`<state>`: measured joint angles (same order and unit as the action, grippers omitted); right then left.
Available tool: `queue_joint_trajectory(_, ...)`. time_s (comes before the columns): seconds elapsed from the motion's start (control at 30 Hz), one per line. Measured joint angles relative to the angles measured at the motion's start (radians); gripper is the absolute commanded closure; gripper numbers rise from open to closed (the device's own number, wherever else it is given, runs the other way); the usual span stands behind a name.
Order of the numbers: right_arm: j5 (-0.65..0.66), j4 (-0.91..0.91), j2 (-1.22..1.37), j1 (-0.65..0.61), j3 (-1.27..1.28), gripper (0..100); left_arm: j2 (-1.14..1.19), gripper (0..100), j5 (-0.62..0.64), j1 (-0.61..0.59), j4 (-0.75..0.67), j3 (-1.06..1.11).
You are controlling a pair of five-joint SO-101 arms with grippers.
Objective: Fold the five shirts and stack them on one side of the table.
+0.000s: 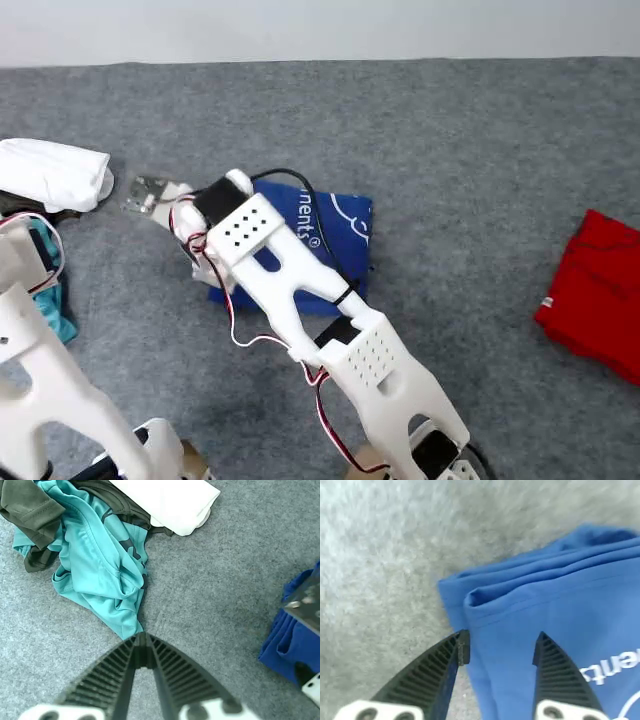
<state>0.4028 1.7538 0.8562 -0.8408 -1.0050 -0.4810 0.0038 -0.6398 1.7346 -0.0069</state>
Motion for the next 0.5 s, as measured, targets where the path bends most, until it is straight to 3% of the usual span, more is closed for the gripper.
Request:
queue_joint_trajectory(0.33,-0.002,-0.028,0.068,0.002,0.012,78.0,0.000,100,0.000,0.000,0.000,0.003)
queue_joint_trajectory(0.5,-0.002,-0.060,0.068,0.002,0.012,90.2,0.000,100,0.000,0.000,0.000,0.003)
